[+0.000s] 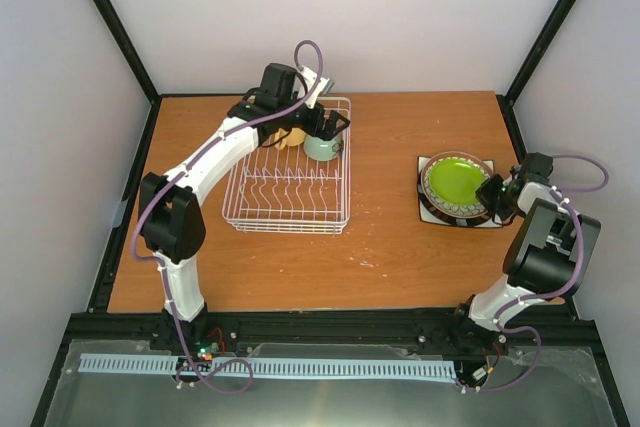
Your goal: Load the mixed dishes into the dish rack
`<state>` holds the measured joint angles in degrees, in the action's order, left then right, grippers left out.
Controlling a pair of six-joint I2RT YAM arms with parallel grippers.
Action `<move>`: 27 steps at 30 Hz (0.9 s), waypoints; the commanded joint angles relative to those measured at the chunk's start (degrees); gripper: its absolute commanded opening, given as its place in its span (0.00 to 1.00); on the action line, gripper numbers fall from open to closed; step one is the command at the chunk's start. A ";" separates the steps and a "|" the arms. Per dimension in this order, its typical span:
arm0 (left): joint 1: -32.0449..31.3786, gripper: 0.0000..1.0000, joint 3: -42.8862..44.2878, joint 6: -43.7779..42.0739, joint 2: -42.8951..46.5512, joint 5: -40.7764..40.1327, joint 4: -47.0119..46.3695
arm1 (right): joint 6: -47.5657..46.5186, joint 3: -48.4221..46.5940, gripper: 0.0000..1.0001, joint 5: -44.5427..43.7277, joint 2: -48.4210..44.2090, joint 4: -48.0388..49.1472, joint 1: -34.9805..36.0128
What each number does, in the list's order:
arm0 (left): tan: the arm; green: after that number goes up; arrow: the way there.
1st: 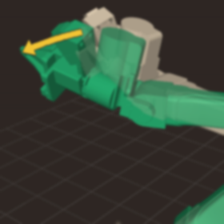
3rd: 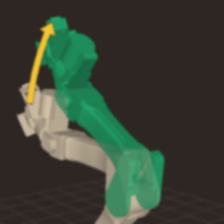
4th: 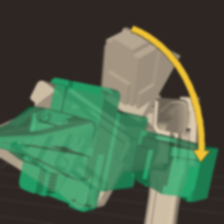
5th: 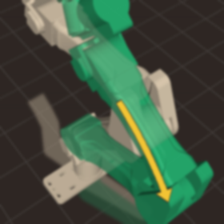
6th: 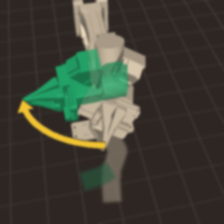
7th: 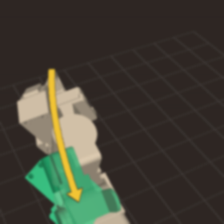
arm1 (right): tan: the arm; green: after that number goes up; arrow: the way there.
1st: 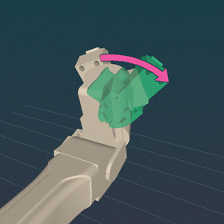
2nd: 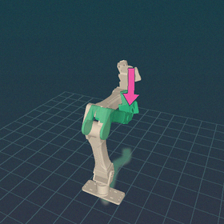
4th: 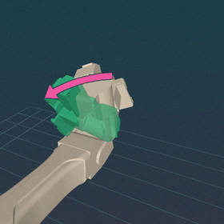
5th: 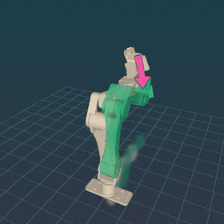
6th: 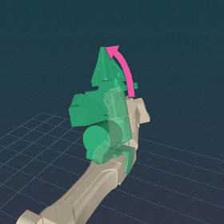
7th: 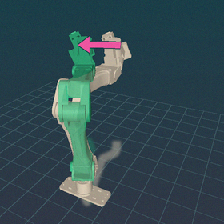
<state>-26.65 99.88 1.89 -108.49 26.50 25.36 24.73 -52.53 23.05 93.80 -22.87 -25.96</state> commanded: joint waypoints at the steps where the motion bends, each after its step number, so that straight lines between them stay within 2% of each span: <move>1: 0.46 1.00 2.27 -1.14 -0.24 -0.98 0.05 | 1.01 1.93 0.03 0.03 -1.70 1.62 0.29; 5: 0.46 1.00 1.58 -0.65 -0.15 -0.05 -0.28 | 2.38 3.56 0.03 4.53 -4.99 5.65 0.29; 9: 0.72 1.00 -0.21 1.05 -0.21 4.56 -2.31 | 4.51 5.35 0.03 9.97 -8.05 10.97 0.29; 19: 3.68 1.00 -7.69 11.74 -0.46 27.87 -14.09 | 12.49 10.17 0.03 24.22 -12.80 28.00 0.20; 23: 3.80 1.00 -7.42 14.21 -1.89 34.40 -15.62 | 21.57 13.79 0.03 33.37 -12.01 43.03 0.25; 27: 3.80 1.00 -9.47 16.59 -0.32 37.08 -19.32 | 35.91 18.15 0.03 39.82 -9.14 64.78 1.58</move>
<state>-22.83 91.39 14.55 -109.78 56.34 11.92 45.32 -37.63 52.58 82.81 16.67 -25.67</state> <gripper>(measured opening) 0.997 0.045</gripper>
